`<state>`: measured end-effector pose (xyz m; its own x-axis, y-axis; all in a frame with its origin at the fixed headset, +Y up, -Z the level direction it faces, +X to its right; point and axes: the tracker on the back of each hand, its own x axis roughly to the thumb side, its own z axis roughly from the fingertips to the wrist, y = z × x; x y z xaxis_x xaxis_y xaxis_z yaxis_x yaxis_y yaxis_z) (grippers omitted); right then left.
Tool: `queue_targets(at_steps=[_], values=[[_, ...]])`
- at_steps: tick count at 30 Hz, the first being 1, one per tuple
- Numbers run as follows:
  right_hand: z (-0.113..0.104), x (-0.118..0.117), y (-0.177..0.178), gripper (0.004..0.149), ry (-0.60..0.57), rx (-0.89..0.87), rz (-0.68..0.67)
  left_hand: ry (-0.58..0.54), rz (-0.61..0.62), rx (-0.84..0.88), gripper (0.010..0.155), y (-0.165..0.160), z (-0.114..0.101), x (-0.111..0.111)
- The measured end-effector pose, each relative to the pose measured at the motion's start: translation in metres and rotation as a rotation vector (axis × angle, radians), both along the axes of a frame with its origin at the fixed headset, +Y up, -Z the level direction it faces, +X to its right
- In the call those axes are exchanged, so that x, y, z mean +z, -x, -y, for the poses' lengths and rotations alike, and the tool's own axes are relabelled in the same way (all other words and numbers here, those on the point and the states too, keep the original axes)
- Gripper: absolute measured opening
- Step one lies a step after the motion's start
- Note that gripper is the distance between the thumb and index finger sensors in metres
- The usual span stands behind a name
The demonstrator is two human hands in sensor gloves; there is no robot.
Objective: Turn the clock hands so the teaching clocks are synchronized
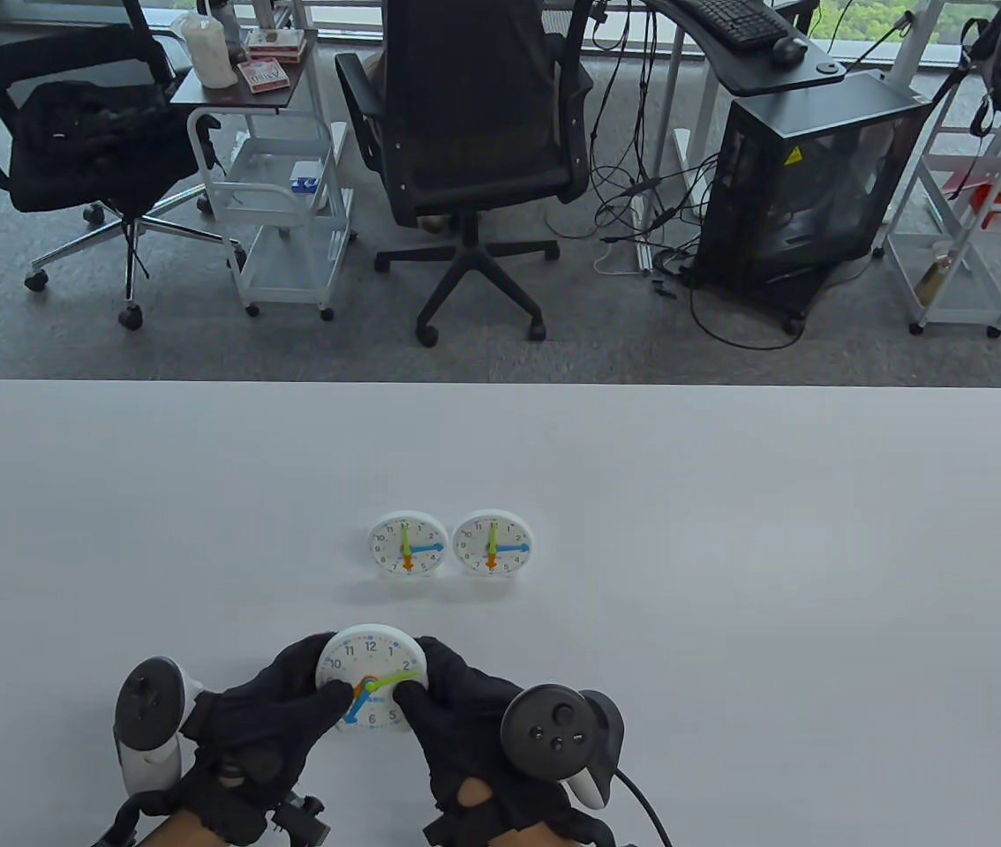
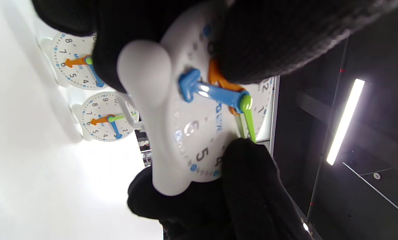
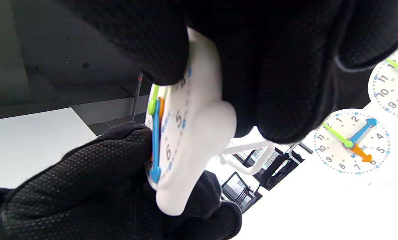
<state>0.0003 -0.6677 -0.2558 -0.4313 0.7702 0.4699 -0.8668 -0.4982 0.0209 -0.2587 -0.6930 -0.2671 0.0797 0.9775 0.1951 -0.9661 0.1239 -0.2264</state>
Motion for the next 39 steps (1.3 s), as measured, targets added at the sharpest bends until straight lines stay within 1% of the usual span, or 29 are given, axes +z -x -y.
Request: queue_targets(at_steps=[12,22,39], values=[[0.0002,0.0009,-0.0001,0.059,-0.009,0.004,0.002,0.031,0.012,0.005,0.057,-0.0012,0.0019,-0.0003],[0.0002,0.0011,-0.0002,0.059,-0.010,0.013,0.002,0.075,0.049,0.000,0.059,-0.0034,0.0043,-0.0019],[0.0002,0.0011,0.0000,0.059,-0.013,0.021,0.002,0.076,0.057,-0.029,0.063,-0.0050,0.0069,-0.0020]])
